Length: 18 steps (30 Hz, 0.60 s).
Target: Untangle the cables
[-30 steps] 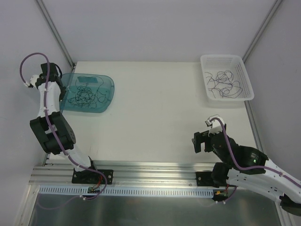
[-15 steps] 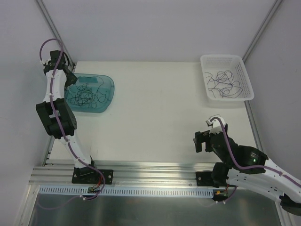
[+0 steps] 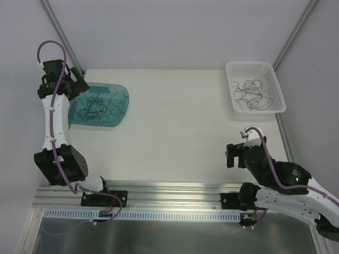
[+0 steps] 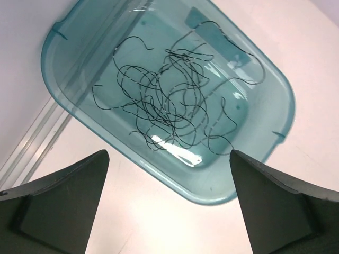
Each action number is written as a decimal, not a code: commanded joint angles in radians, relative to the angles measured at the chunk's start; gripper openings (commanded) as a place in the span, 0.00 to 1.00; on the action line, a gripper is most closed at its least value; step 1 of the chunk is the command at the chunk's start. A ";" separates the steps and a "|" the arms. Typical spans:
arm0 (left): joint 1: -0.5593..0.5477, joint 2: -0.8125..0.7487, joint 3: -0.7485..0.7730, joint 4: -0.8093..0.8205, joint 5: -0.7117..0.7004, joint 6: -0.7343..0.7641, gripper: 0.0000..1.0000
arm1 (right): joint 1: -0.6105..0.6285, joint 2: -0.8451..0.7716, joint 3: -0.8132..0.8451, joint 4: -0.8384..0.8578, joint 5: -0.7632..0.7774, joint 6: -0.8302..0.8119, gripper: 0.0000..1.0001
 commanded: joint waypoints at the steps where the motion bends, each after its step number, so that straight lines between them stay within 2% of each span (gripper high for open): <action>1: -0.010 -0.130 -0.081 0.031 0.110 0.019 0.99 | 0.004 -0.035 0.061 -0.068 0.030 0.033 0.97; 5: -0.077 -0.370 -0.192 0.062 0.117 0.061 0.99 | 0.004 -0.106 0.081 -0.094 0.057 0.041 0.97; 7: -0.178 -0.449 -0.207 0.059 0.045 0.136 0.99 | 0.004 -0.147 0.097 -0.114 0.091 0.046 0.97; 9: -0.246 -0.565 -0.242 0.039 0.043 0.160 0.99 | 0.003 -0.173 0.110 -0.138 0.120 0.052 0.97; 18: -0.339 -1.033 -0.463 -0.042 0.005 0.157 0.99 | 0.003 -0.363 0.134 -0.186 0.246 0.082 0.97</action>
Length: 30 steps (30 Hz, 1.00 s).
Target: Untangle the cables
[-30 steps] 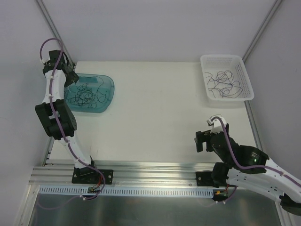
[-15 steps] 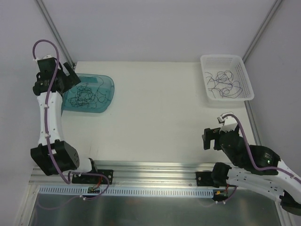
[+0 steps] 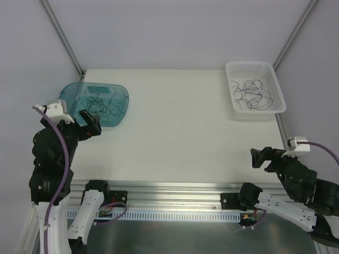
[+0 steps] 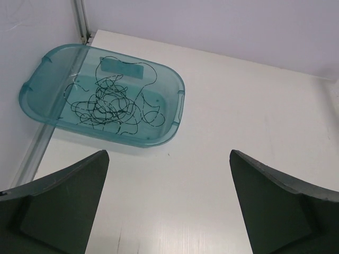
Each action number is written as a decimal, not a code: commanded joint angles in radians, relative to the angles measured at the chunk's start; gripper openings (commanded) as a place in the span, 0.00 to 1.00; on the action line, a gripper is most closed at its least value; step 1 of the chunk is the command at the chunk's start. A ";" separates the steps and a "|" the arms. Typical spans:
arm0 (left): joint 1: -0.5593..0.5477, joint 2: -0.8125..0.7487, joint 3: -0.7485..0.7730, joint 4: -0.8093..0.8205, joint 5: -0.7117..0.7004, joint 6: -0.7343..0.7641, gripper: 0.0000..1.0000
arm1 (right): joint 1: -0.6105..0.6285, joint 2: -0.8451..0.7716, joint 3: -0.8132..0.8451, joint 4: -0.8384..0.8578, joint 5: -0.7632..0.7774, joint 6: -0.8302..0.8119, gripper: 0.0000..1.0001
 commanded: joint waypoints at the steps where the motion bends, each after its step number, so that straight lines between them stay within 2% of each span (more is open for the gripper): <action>1: -0.048 -0.100 -0.087 -0.058 -0.037 0.013 0.99 | 0.004 -0.078 0.018 -0.038 0.085 0.019 0.97; 8: -0.135 -0.396 -0.168 -0.088 -0.092 -0.019 0.99 | 0.004 -0.230 -0.005 -0.029 0.102 0.019 0.97; 17: -0.152 -0.668 -0.259 -0.132 -0.100 -0.048 0.99 | 0.004 -0.310 -0.034 0.005 0.073 -0.004 0.97; 20: -0.151 -0.737 -0.283 -0.140 -0.153 -0.056 0.99 | 0.004 -0.318 -0.031 0.005 0.066 -0.009 0.97; 30: -0.152 -0.743 -0.308 -0.161 -0.248 -0.088 0.99 | 0.007 -0.308 -0.060 0.025 0.044 -0.014 0.97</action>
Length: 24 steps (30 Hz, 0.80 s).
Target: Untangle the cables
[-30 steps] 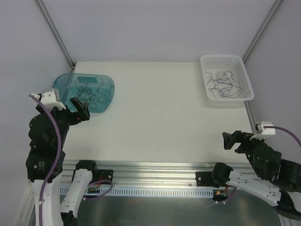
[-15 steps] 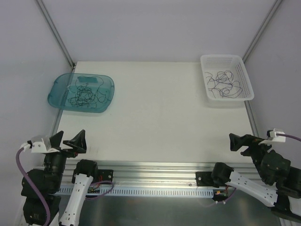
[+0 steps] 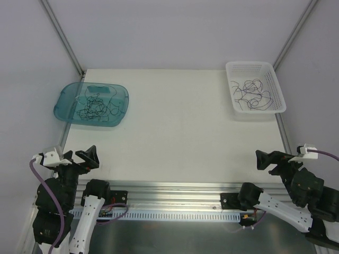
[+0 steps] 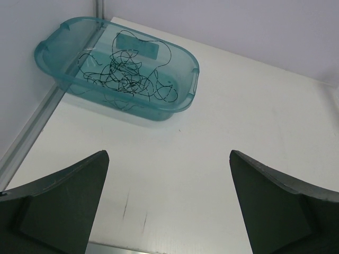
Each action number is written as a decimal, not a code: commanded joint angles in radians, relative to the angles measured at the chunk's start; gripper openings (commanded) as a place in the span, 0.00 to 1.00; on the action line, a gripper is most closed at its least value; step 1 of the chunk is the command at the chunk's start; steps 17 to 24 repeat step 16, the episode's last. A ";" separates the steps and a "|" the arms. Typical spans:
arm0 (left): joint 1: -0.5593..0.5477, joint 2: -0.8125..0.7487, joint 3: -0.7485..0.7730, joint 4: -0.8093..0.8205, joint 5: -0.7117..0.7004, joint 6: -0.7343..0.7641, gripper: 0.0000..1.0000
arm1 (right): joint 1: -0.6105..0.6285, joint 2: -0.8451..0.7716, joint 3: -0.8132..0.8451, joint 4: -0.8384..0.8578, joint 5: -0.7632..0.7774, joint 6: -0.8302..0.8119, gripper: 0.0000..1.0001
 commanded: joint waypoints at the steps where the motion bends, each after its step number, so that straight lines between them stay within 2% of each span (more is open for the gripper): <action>1: -0.006 -0.167 -0.012 0.010 -0.066 -0.027 0.99 | 0.007 -0.131 -0.008 0.033 -0.015 -0.019 0.97; 24: -0.008 -0.167 -0.023 0.010 -0.090 -0.041 0.99 | 0.007 -0.081 -0.005 0.050 -0.007 -0.040 0.97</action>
